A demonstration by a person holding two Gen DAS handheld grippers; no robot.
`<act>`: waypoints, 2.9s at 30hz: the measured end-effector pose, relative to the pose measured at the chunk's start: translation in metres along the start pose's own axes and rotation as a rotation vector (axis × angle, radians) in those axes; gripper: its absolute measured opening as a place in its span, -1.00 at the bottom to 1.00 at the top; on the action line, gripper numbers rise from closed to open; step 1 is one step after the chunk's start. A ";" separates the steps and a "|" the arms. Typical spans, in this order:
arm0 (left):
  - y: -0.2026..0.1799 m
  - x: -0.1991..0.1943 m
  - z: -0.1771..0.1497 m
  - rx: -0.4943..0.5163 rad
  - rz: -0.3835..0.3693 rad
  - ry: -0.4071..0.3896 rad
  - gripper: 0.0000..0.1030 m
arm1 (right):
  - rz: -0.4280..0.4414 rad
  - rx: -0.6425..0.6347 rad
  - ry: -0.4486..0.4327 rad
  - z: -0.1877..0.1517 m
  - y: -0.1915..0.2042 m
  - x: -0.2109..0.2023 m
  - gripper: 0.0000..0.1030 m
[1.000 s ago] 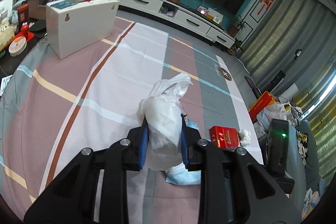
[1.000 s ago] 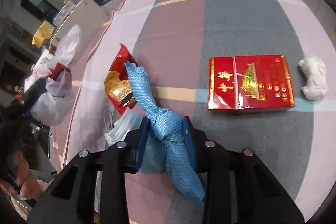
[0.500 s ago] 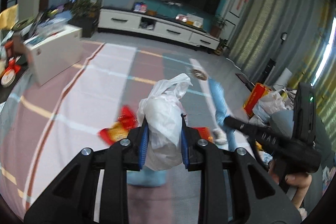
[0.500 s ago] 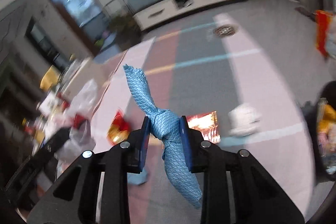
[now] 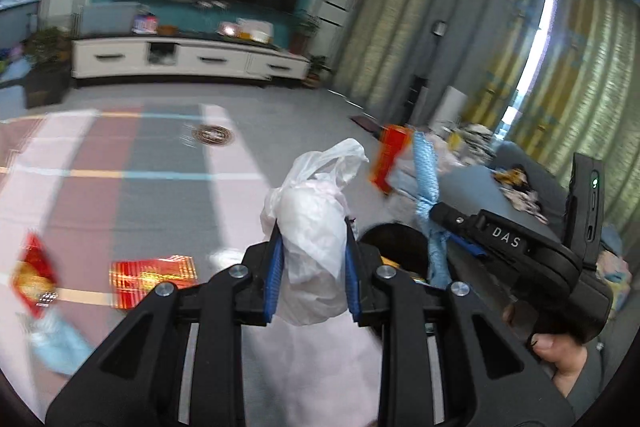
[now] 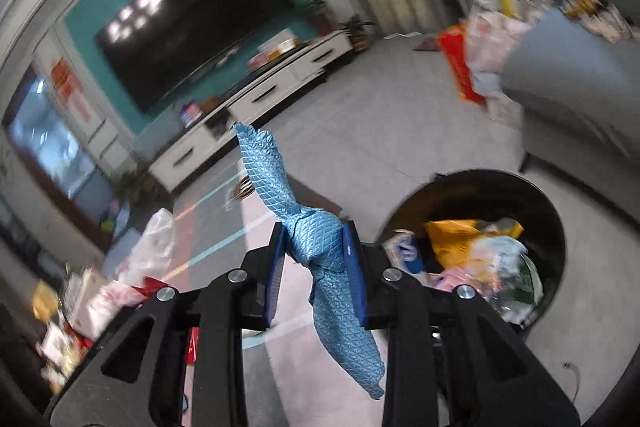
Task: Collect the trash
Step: 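Carry the white bag and blue cloth over the black bin and open both grippers, then move both grippers back over the remaining trash on the rug, then grasp the red cigarette box with the right gripper while the left grasps the red snack bag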
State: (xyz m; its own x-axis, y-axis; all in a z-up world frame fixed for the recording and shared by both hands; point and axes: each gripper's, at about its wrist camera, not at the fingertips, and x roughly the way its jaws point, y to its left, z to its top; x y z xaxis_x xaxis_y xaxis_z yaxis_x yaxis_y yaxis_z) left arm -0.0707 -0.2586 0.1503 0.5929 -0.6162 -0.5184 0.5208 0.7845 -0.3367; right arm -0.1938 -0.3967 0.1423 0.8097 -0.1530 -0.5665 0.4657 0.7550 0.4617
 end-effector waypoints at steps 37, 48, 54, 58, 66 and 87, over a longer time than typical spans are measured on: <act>-0.022 0.076 -0.019 -0.057 -0.066 0.168 0.94 | -0.207 0.263 0.004 -0.001 -0.074 0.012 0.65; 0.094 -0.048 0.011 -0.082 0.313 0.030 0.94 | -0.111 0.051 0.012 -0.010 0.022 0.016 0.93; 0.181 -0.099 0.009 -0.161 0.480 0.021 0.94 | -0.052 -0.163 0.095 -0.031 0.092 0.035 0.93; 0.240 -0.104 -0.009 -0.203 0.514 0.072 0.94 | 0.010 -0.316 0.234 -0.062 0.138 0.068 0.93; 0.297 -0.071 -0.033 -0.363 0.398 0.145 0.94 | 0.004 -0.507 0.454 -0.134 0.194 0.134 0.93; 0.289 -0.017 -0.050 -0.322 0.420 0.223 0.92 | -0.132 -0.680 0.498 -0.184 0.210 0.170 0.93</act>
State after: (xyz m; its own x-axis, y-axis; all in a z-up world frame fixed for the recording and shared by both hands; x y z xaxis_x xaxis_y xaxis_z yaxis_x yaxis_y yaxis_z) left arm 0.0391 -0.0180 0.0227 0.5464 -0.2446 -0.8010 0.0347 0.9622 -0.2701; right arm -0.0245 -0.1470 0.0176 0.4385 -0.0887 -0.8943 0.1004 0.9937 -0.0493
